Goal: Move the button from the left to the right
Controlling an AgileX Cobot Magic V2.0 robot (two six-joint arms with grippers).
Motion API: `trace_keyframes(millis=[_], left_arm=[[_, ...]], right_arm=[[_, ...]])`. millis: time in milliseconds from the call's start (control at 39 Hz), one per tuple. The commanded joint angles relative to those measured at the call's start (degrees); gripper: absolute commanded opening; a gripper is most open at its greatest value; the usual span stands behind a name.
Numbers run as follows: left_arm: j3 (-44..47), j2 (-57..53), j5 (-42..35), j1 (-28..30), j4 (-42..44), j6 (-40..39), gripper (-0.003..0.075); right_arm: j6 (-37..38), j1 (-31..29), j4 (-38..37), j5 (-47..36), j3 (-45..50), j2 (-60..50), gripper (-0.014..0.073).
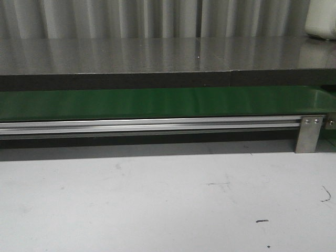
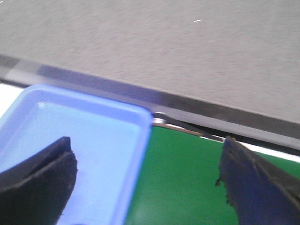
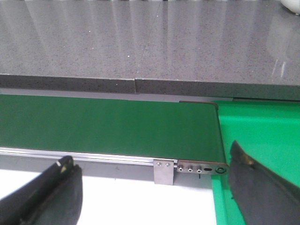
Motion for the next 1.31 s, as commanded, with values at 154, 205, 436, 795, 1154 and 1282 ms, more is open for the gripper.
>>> trace_keyframes(millis=[154,205,436,795,1154,1282], left_arm=[[-9.73,7.51,3.50,7.82,0.19,1.93,0.0583],[-11.30,9.56,5.72,8.91,0.19,1.93,0.0583],[-19.42,21.65,13.56,12.49,0.19,3.42,0.0583],[-28.59,38.27,19.60,12.83,1.51,7.43,0.0583],[-29.76,44.06,21.74,12.86,7.31,6.85,0.0583],[-29.76,44.34,21.97,12.96,7.75,6.85,0.0545]], right_arm=[[-0.03,-0.03,0.06,-4.96,-2.12,0.63,0.0644],[-0.03,-0.03,0.06,-4.96,-2.12,0.63,0.0644],[-0.03,-0.03,0.06,-4.96,-2.12,0.63,0.0644],[-0.03,-0.03,0.06,-4.96,-2.12,0.63,0.0644],[-0.03,-0.03,0.06,-4.96,-2.12,0.63,0.0644],[-0.03,-0.03,0.06,-4.96,-2.12,0.63,0.0644]])
